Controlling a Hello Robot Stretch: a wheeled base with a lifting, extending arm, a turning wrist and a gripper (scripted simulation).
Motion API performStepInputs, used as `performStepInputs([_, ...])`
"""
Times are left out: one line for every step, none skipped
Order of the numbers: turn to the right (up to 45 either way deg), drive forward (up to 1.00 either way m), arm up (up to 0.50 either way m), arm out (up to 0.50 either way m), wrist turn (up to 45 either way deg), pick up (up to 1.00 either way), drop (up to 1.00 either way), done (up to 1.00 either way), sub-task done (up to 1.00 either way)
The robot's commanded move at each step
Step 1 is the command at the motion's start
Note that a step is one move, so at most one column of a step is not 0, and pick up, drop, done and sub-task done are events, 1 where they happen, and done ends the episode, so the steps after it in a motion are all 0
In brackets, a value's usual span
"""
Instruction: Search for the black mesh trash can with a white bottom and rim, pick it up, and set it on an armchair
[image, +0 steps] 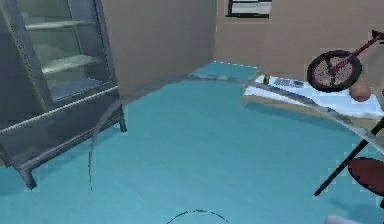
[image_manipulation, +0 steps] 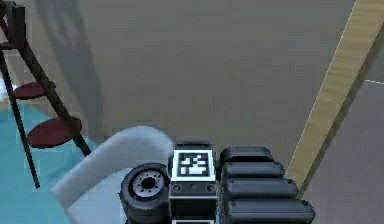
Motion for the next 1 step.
performStepInputs([0.0, 0.2, 0.0, 0.0, 0.0, 0.0, 0.0, 0.0, 0.0])
